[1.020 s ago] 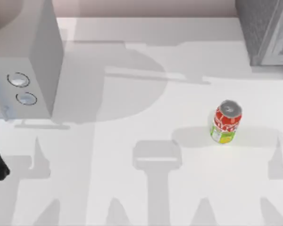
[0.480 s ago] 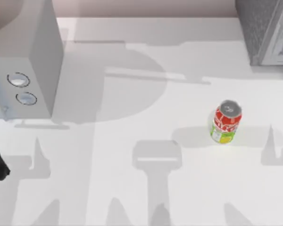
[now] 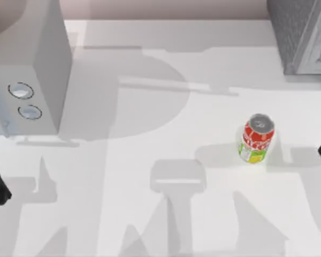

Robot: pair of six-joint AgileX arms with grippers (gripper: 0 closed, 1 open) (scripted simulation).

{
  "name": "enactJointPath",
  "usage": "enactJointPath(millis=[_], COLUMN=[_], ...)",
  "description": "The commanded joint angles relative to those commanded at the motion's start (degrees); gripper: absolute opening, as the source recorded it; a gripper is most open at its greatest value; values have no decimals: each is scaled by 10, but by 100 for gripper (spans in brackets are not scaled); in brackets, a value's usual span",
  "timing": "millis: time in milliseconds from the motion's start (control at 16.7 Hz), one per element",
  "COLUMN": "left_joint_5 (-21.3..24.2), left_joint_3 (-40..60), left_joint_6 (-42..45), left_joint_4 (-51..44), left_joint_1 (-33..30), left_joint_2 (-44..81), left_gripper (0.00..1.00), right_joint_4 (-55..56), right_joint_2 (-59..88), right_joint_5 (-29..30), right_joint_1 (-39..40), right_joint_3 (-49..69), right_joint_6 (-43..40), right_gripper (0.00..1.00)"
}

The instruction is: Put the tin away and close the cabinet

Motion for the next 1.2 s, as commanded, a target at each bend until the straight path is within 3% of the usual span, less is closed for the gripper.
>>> enactJointPath(millis=[660,1200], left_joint_5=[0,0], left_joint_3=[0,0], left_joint_6=[0,0], left_joint_4=[0,0], left_joint_1=[0,0], left_joint_2=[0,0], left_gripper=[100,100], right_joint_4=[282,490], right_joint_2=[513,749], right_joint_5=[180,260], right_joint_1=[171,231], right_joint_3=[20,82], right_joint_6=[85,57], right_gripper=[100,100])
